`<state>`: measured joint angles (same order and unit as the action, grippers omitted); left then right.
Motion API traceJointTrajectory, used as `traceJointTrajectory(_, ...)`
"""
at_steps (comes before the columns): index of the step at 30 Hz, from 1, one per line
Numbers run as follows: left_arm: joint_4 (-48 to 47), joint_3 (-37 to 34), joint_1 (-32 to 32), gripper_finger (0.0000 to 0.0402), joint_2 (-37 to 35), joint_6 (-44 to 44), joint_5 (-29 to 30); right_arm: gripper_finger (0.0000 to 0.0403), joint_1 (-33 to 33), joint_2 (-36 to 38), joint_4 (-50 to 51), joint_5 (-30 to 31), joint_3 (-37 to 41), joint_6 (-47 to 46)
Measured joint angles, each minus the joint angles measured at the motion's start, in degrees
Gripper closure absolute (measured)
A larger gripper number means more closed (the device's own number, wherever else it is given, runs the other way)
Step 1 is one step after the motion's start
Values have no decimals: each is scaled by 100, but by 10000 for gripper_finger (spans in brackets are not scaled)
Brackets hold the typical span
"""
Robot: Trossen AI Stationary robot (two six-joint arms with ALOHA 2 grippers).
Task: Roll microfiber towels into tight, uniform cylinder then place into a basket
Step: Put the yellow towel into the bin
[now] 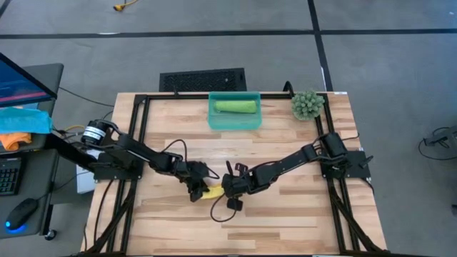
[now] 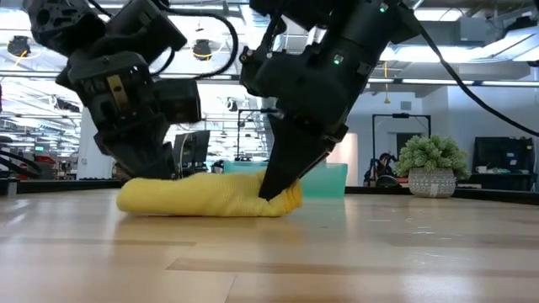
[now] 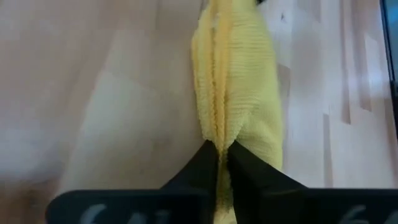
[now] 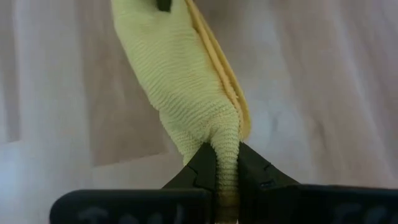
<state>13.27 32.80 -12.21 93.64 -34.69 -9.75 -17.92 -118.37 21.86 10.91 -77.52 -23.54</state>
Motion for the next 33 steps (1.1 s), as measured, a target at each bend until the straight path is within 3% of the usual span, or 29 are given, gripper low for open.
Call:
traceJointTrajectory(6,-615,0,158,394,-632,548,559,362,102,5,69,364,0,151)
traceJointTrajectory(17,-795,44,1145,396,-1120,1626,529,362,483,742,460,996,17,907)
traceJointTrajectory(29,-2370,1721,2625,394,-1140,3638,414,363,1712,1134,936,984,17,1918)
traceJointTrajectory(33,-2499,2045,3251,394,-1108,3964,102,363,2212,1185,896,712,6,2252)
